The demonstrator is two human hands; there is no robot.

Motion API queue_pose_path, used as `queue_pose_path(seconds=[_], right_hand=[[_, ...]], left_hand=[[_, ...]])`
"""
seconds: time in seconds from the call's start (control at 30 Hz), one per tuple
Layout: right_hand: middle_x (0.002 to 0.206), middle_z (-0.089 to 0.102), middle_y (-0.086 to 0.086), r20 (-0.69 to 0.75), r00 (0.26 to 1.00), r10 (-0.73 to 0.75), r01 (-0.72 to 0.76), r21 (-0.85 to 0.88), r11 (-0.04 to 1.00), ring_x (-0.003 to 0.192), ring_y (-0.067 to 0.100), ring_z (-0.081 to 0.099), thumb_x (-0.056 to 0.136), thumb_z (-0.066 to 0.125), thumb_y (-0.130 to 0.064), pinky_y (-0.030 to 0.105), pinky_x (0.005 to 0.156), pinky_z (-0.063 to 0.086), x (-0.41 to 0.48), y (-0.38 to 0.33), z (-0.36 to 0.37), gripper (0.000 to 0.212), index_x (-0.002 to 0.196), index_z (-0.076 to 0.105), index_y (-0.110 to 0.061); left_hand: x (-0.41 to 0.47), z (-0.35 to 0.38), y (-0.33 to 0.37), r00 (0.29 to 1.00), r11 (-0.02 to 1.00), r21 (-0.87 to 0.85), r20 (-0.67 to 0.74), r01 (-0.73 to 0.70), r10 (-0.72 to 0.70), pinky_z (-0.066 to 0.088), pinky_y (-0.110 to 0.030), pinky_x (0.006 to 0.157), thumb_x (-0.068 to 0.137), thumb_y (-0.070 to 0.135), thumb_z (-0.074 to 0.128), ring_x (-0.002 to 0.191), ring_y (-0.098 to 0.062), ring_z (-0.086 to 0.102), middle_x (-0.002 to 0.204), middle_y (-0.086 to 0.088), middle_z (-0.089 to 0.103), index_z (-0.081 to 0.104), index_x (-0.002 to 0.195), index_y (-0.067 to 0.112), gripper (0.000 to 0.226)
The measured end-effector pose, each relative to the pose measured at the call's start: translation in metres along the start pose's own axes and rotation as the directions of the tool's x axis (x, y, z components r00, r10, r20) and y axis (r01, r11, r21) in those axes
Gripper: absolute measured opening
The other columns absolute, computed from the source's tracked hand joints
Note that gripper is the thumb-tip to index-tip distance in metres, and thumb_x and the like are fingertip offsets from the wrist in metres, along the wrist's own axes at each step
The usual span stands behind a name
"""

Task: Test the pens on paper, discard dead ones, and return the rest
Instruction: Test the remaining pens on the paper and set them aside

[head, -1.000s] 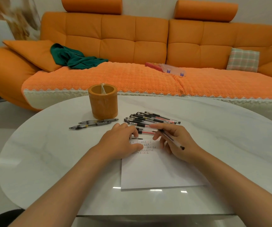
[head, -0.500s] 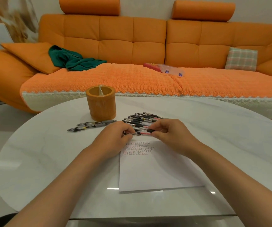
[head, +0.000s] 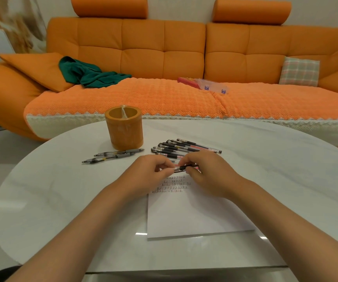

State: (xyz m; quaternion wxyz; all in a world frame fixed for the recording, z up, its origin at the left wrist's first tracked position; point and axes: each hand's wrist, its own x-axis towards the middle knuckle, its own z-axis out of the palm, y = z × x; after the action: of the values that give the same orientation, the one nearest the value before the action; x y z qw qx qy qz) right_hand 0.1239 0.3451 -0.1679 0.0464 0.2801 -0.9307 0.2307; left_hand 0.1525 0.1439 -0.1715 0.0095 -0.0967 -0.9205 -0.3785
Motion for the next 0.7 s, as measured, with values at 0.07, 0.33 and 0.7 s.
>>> queue_pose_path(seconds=[0.07, 0.33, 0.7], right_hand=[[0.080, 0.061, -0.015, -0.010, 0.997, -0.078, 0.076, -0.118, 0.990, 0.078, 0.008, 0.051, 0.090, 0.049, -0.032, 0.031, 0.067, 0.039, -0.004, -0.004, 0.000, 0.019, 0.094, 0.067, -0.031], [0.039, 0.027, 0.002, -0.142, 0.979, -0.148, 0.077, -0.414, 0.907, 0.043, 0.016, 0.021, 0.075, 0.041, -0.081, 0.031, 0.045, 0.017, -0.005, -0.018, 0.007, 0.075, 0.045, 0.039, -0.013], [0.061, 0.053, -0.009, -0.092, 0.990, -0.104, 0.077, -0.261, 0.962, 0.058, 0.009, 0.044, 0.081, 0.040, -0.073, 0.026, 0.050, 0.028, -0.004, -0.016, 0.010, 0.053, 0.067, 0.057, -0.025]], left_hand=[[0.000, 0.001, 0.004, 1.000, 0.992, -0.121, 0.026, 0.020, -0.017, 0.049, -0.023, 0.065, 0.092, 0.027, 0.068, 0.072, -0.003, 0.062, 0.077, 0.013, 0.069, 0.076, 0.096, 0.031, 0.009], [-0.006, 0.003, 0.014, 0.971, 0.921, -0.354, 0.220, 0.164, -0.088, 0.051, -0.031, 0.070, 0.091, 0.023, 0.068, 0.072, -0.017, 0.063, 0.086, -0.020, 0.072, 0.079, 0.087, 0.014, 0.015], [-0.002, -0.001, 0.012, 0.979, 0.920, -0.340, 0.129, 0.195, -0.160, 0.057, -0.035, 0.078, 0.091, 0.030, 0.070, 0.077, -0.014, 0.065, 0.084, -0.006, 0.075, 0.080, 0.085, 0.022, 0.015]])
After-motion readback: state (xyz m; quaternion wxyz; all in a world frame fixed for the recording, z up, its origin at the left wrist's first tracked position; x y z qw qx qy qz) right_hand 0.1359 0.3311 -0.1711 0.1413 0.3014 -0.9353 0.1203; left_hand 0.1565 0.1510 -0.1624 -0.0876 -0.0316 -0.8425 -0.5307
